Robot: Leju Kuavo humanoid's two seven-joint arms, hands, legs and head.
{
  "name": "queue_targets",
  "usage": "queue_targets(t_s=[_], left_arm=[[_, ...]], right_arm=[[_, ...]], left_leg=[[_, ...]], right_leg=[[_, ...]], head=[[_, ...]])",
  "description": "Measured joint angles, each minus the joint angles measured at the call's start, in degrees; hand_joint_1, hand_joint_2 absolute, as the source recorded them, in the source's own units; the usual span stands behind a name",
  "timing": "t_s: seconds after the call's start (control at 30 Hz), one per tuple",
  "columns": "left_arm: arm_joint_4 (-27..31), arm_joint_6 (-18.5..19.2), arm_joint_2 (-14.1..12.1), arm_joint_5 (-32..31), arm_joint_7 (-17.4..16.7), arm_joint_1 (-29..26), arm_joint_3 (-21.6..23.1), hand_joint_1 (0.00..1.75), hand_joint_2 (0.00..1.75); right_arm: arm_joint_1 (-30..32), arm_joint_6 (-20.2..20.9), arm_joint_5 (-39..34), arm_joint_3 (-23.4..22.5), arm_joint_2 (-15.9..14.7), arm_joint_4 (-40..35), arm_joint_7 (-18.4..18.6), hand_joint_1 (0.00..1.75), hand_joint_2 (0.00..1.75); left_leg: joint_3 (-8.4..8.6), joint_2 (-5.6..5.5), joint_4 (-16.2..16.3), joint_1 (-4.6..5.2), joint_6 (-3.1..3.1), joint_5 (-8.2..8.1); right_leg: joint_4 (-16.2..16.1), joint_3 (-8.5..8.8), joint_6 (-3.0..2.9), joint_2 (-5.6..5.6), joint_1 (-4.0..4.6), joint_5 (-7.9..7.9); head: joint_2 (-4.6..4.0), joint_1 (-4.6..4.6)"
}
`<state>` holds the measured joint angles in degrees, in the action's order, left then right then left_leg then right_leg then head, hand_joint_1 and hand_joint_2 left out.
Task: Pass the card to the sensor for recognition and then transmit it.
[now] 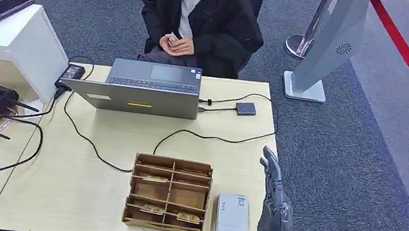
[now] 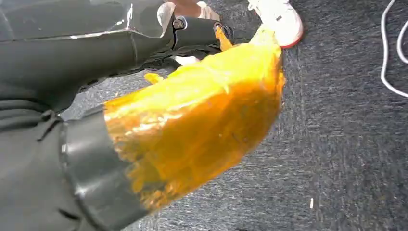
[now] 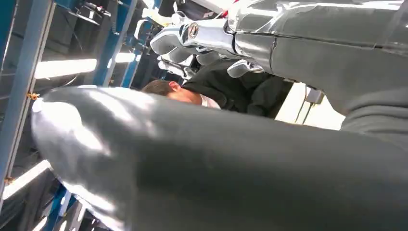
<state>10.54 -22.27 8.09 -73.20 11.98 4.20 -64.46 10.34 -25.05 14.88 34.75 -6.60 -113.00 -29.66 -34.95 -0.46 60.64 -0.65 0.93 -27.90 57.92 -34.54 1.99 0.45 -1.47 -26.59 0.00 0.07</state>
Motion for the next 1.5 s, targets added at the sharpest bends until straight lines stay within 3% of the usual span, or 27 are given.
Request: queue_targets(t_s=[1.5], left_arm=[[0.00,1.20,0.46,1.40,0.07,0.03,-1.14,0.00,0.00]], right_arm=[[-0.36,2.84,-2.08,0.00,0.00,-0.33,0.28,0.00,0.00]], left_leg=[[0.00,-0.01,0.00,0.00,0.00,0.00]], right_leg=[[0.00,0.01,0.00,0.00,0.00,0.00]], head=[[0.00,0.02]])
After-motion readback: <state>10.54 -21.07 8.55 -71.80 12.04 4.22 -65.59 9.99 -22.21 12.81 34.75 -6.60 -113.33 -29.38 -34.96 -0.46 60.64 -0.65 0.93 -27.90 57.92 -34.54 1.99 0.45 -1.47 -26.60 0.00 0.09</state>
